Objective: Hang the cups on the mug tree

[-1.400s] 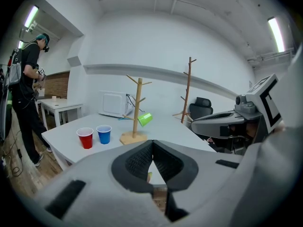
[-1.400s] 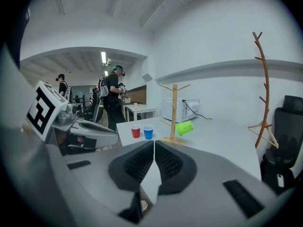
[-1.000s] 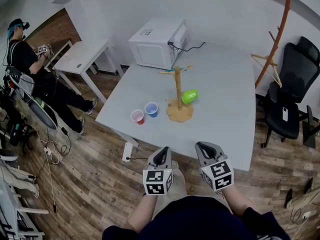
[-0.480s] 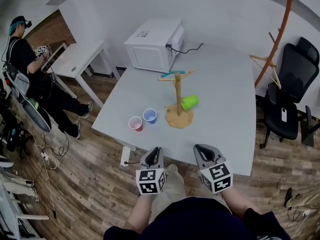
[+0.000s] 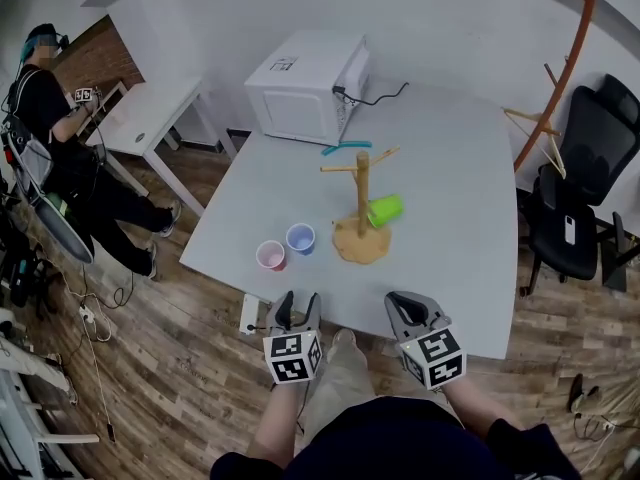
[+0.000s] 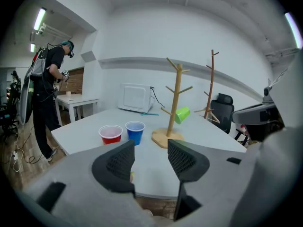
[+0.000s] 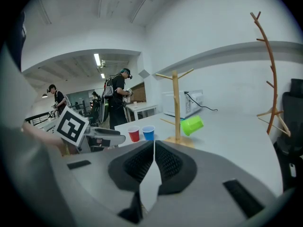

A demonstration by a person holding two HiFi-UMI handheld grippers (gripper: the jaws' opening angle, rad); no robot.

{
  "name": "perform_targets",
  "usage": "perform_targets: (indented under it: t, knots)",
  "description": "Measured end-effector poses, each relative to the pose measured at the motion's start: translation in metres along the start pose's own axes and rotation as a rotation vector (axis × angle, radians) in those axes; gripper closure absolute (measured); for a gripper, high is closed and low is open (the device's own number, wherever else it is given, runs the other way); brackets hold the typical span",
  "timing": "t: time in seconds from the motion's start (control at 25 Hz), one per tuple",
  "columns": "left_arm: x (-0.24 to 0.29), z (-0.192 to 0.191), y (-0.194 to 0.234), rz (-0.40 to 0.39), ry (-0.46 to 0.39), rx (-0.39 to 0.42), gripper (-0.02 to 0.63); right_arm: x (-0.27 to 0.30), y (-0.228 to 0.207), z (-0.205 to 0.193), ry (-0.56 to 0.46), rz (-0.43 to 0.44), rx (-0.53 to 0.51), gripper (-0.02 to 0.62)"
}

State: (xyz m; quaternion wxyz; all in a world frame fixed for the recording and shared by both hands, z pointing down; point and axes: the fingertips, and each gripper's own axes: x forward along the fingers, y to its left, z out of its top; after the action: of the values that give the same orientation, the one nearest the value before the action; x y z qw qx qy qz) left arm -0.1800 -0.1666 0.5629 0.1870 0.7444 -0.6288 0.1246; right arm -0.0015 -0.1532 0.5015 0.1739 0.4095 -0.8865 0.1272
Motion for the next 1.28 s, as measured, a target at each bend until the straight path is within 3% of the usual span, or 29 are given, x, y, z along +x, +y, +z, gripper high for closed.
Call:
perform_targets:
  t: [0.56,1.28]
  knots:
    - [0.041,-0.016,0.073,0.141,0.088,-0.013,0.308,0.027,-0.012,0.004,0.027,-0.003,0.012,0.563]
    - [0.1,-0.033,0.119,0.148,0.206,-0.015,0.291,0.05,-0.025,0.008,0.053,-0.016,0.028,0.563]
